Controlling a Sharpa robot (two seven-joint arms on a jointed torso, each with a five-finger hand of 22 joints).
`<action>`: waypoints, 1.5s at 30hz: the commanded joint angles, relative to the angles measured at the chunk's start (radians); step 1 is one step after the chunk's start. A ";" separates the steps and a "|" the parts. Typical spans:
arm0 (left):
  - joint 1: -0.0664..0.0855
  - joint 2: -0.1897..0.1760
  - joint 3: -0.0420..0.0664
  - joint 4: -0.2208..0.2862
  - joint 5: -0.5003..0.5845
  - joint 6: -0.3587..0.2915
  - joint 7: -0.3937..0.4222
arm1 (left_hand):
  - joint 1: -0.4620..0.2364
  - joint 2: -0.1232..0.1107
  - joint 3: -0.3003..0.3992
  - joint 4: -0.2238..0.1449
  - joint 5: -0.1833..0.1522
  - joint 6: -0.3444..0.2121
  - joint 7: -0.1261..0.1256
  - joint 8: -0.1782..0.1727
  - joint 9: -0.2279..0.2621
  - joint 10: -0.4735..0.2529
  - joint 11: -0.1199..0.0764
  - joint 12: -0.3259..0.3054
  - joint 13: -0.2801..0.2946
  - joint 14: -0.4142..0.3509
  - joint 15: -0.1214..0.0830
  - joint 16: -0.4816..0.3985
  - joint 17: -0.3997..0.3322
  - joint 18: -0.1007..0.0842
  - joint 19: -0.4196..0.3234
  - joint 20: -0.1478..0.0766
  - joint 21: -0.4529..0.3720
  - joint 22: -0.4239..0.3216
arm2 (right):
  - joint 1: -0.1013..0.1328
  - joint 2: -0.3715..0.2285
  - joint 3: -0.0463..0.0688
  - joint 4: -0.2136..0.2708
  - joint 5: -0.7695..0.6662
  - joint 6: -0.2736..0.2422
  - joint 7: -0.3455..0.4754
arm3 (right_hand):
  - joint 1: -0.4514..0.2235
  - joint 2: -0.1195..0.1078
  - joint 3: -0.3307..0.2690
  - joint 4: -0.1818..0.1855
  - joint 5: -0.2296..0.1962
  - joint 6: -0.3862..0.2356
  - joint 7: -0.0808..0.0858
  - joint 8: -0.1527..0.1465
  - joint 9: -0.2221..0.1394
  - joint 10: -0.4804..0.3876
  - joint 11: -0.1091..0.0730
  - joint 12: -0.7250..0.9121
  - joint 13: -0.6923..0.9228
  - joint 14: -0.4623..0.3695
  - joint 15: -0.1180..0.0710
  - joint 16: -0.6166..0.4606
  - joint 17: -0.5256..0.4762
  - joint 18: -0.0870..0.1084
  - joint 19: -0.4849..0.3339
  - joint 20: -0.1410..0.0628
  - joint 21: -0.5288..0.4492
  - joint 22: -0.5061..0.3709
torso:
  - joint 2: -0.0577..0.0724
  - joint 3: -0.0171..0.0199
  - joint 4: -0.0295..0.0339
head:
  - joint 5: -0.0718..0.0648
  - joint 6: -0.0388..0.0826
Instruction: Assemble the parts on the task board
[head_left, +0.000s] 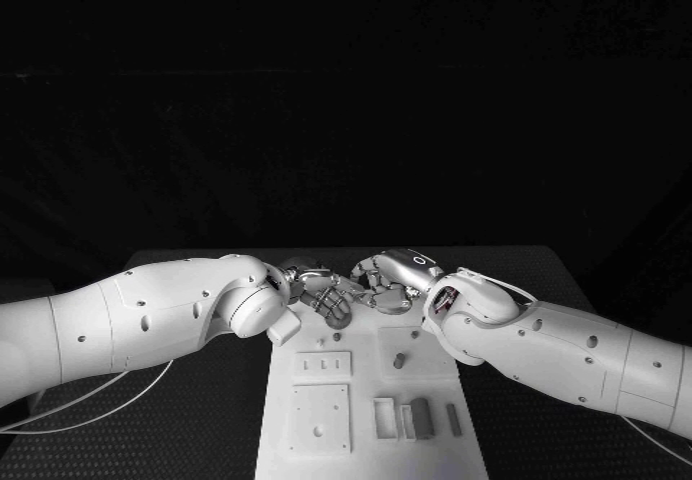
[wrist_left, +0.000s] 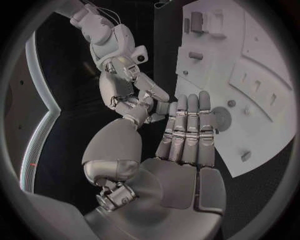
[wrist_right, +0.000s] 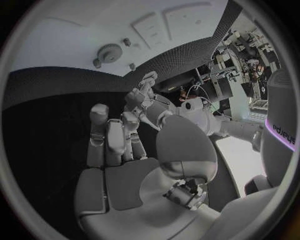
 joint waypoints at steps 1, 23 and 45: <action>0.001 0.000 0.001 0.005 -0.003 0.002 0.003 | -0.002 0.009 0.000 -0.005 0.000 0.004 0.002 -0.002 -0.001 0.005 0.001 -0.005 0.001 0.009 0.001 -0.004 0.002 0.008 -0.001 -0.001 -0.004 0.001 | -0.001 0.002 0.000 0.004 -0.017 0.017 0.009 | 0.010 0.003 0.002 -0.005 0.004 0.120 -0.003 0.003 0.006 0.000 -0.006 0.004 0.001 0.001 -0.007 0.004 -0.001 0.029 0.002 -0.008 0.005 0.018 | -0.001 0.0003 -0.0012 | 0.001 -0.002; 0.001 -0.002 0.001 0.012 0.006 -0.010 0.012 | 0.014 0.038 0.006 -0.022 0.000 0.014 0.000 -0.002 -0.004 0.012 -0.002 -0.007 0.006 0.015 -0.001 -0.008 0.012 0.008 0.003 -0.003 -0.004 0.007 | -0.008 0.027 0.000 -0.015 -0.010 0.033 0.009 | 0.011 0.003 0.001 -0.004 0.004 0.120 -0.003 0.003 0.006 0.000 -0.006 0.004 0.002 0.000 -0.008 0.003 -0.003 0.029 0.002 -0.009 0.004 0.018 | 0.000 0.0007 -0.0003 | -0.001 -0.007; 0.001 -0.009 0.001 0.012 0.002 -0.020 0.010 | 0.064 0.103 0.067 -0.056 0.000 0.081 -0.030 0.022 0.000 0.070 -0.029 0.011 0.032 0.045 -0.015 -0.004 0.056 0.001 0.016 -0.014 0.001 0.030 | -0.012 0.030 0.000 -0.023 -0.009 0.047 0.010 | 0.010 0.003 0.001 -0.004 0.004 0.119 -0.003 0.002 0.007 -0.001 -0.006 0.003 0.002 -0.001 -0.008 0.002 -0.005 0.029 0.001 -0.009 0.004 0.018 | 0.000 0.0019 -0.0015 | -0.002 -0.007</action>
